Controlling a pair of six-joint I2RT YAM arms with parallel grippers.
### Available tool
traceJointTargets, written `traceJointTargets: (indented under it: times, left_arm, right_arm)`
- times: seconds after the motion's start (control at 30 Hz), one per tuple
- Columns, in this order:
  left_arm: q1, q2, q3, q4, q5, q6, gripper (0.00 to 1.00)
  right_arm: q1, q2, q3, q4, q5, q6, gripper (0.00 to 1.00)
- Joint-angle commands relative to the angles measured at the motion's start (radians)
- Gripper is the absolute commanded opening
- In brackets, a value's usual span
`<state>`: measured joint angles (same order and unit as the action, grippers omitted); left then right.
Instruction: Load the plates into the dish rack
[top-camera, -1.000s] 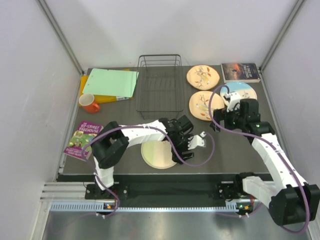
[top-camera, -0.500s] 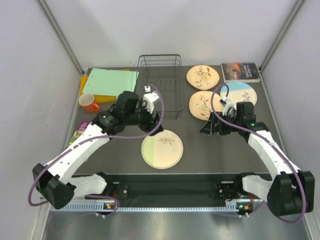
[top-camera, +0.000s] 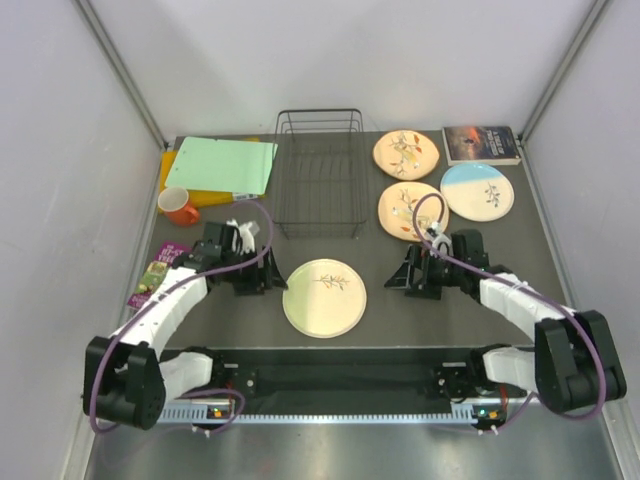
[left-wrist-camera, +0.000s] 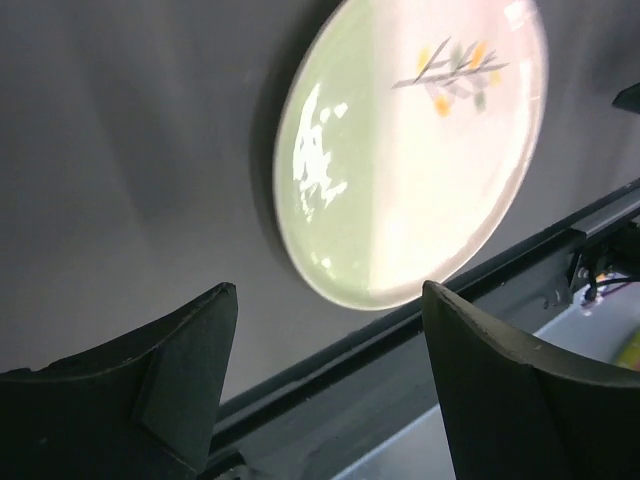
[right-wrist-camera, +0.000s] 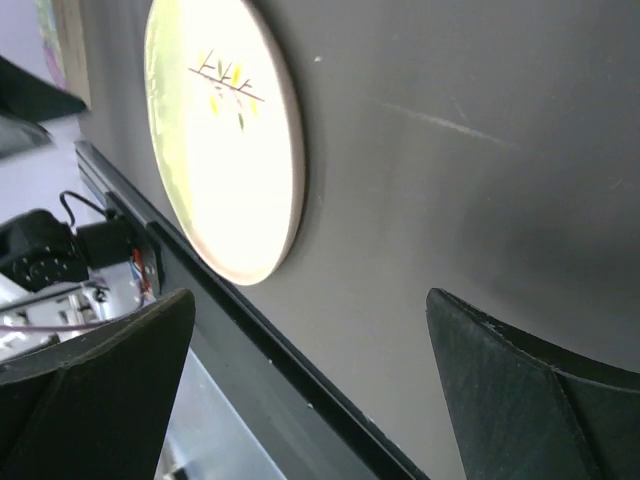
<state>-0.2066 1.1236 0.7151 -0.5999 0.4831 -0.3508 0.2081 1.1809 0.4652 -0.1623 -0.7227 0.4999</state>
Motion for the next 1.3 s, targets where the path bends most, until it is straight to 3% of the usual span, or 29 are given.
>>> traceJointTargets:
  times: [0.0, 0.2, 0.43, 0.57, 0.93, 1.13, 1.27]
  left_arm:
    - [0.013, 0.030, -0.109, 0.143, 0.051, -0.163, 0.79]
    - [0.018, 0.125, -0.189, 0.308, 0.068, -0.266, 0.79]
    - [-0.013, 0.228, -0.249, 0.437, 0.084, -0.323, 0.78]
    - [-0.082, 0.280, -0.238, 0.497, 0.088, -0.339, 0.77]
    - [-0.249, 0.381, -0.194, 0.629, 0.046, -0.418, 0.78]
    - [-0.258, 0.386, -0.178, 0.604, 0.041, -0.399, 0.78]
    - [-0.260, 0.363, -0.197, 0.575, 0.032, -0.386, 0.78]
  right_arm:
    - [0.048, 0.100, -0.020, 0.200, 0.031, 0.146, 0.98]
    - [0.163, 0.223, -0.045, 0.352, 0.034, 0.279, 0.99]
    - [0.200, 0.367, -0.056, 0.516, 0.035, 0.417, 0.98]
    - [0.240, 0.419, -0.048, 0.627, 0.061, 0.486, 0.98]
    - [0.294, 0.505, -0.037, 0.705, 0.049, 0.566, 0.97]
    - [0.281, 0.471, -0.023, 0.624, 0.083, 0.505, 0.76]
    - [0.271, 0.442, -0.008, 0.607, 0.108, 0.474, 0.47]
